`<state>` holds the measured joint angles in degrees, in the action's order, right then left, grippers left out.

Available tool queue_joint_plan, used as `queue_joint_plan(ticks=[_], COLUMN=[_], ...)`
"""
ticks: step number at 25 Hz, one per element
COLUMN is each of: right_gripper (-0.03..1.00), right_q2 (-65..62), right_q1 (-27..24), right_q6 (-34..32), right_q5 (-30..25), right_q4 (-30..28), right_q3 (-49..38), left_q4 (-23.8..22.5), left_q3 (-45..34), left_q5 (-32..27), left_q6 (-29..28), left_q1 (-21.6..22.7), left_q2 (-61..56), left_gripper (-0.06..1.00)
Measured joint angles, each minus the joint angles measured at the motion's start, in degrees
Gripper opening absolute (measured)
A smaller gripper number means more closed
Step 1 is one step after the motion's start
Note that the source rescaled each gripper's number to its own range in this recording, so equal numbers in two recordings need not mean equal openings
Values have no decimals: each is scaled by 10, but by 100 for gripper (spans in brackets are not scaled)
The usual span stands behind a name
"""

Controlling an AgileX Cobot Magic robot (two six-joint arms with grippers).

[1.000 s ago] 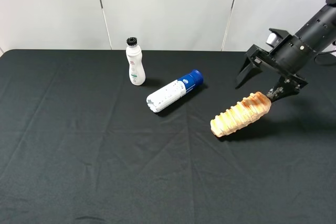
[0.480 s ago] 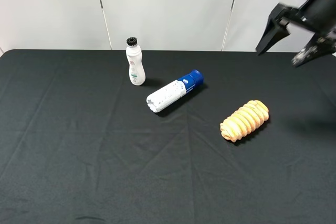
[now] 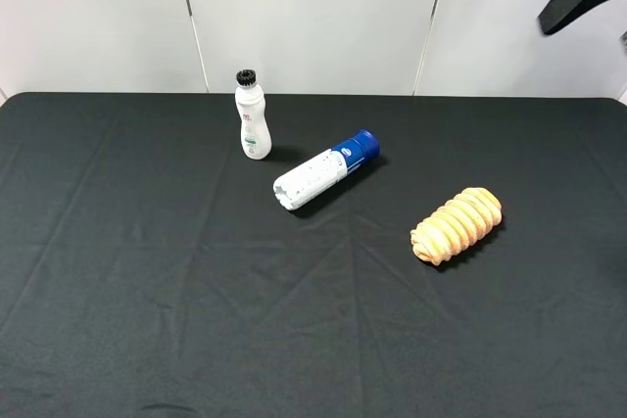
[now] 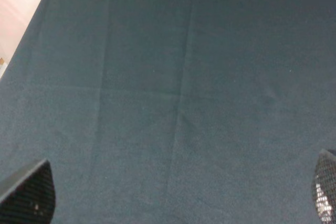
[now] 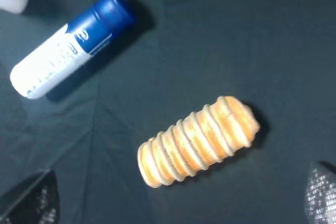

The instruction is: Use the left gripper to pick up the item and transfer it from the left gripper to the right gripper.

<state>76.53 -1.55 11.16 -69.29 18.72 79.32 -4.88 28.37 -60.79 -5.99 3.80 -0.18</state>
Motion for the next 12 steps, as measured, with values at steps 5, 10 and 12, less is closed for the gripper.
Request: queue_joint_plan(ticks=[5,10,12], right_gripper=[100,100,100], right_q2=[-75,-164,-202], right_q1=[0,0,0], right_q6=[-10,-10,-10], right_q5=[1,-1,-1], right_q4=[-6,-25,-38], right_q3=[-30,-138,-182], left_q4=[0,0,0], left_q3=[0,0,0], left_q5=[0,0,0], left_q6=[0,0,0], left_q1=[0,0,0], left_q2=[0,0,0], left_gripper=[98,98,98])
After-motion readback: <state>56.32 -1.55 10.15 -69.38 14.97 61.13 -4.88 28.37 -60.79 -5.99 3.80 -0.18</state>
